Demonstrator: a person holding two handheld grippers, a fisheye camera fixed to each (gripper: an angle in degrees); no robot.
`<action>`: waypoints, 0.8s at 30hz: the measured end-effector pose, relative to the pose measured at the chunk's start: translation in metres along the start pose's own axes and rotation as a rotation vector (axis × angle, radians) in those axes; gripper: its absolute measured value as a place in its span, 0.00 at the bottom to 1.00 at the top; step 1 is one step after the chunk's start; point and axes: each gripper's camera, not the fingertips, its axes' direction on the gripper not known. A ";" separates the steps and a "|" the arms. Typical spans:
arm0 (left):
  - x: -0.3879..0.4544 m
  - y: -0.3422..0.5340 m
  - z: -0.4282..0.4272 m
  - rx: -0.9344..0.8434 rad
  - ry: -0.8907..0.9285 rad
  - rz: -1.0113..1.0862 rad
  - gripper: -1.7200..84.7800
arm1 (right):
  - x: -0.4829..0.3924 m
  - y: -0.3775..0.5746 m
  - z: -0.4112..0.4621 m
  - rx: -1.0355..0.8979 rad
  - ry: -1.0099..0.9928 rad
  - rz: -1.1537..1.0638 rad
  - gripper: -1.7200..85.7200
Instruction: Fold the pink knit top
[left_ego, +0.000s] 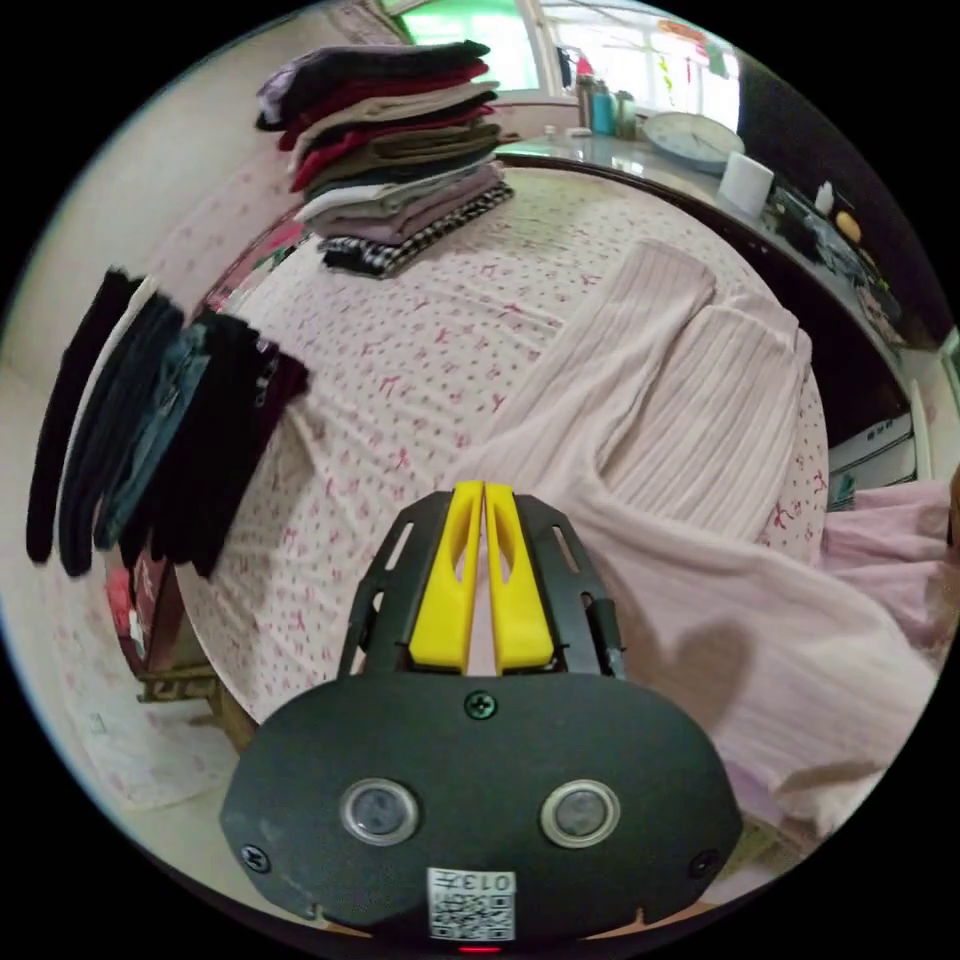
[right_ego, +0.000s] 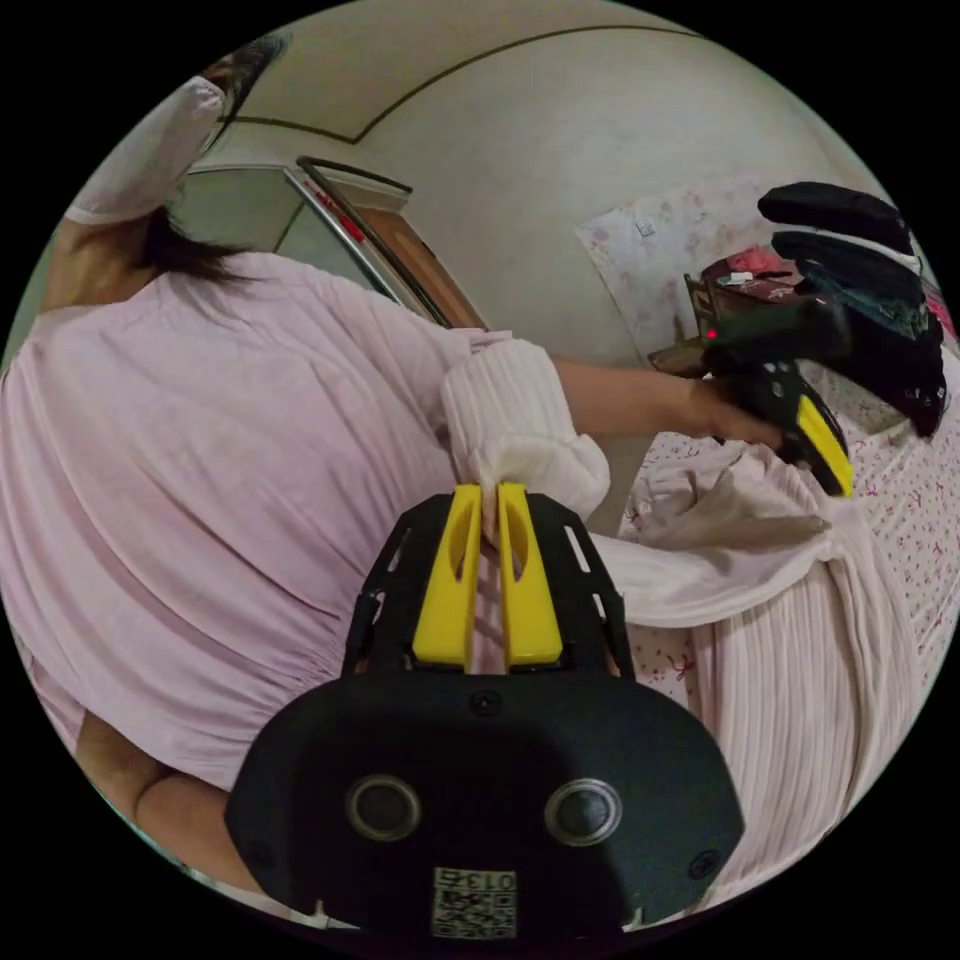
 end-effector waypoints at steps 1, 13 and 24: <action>0.010 -0.018 0.011 -0.019 0.002 0.042 0.02 | -0.002 0.001 -0.001 -0.007 -0.005 -0.010 0.05; 0.025 -0.038 0.074 -0.169 0.181 0.327 0.02 | -0.011 0.058 -0.077 0.141 0.064 0.060 0.05; -0.068 0.053 0.053 -0.155 0.158 -0.086 0.02 | 0.013 0.193 -0.239 0.901 0.352 0.367 0.05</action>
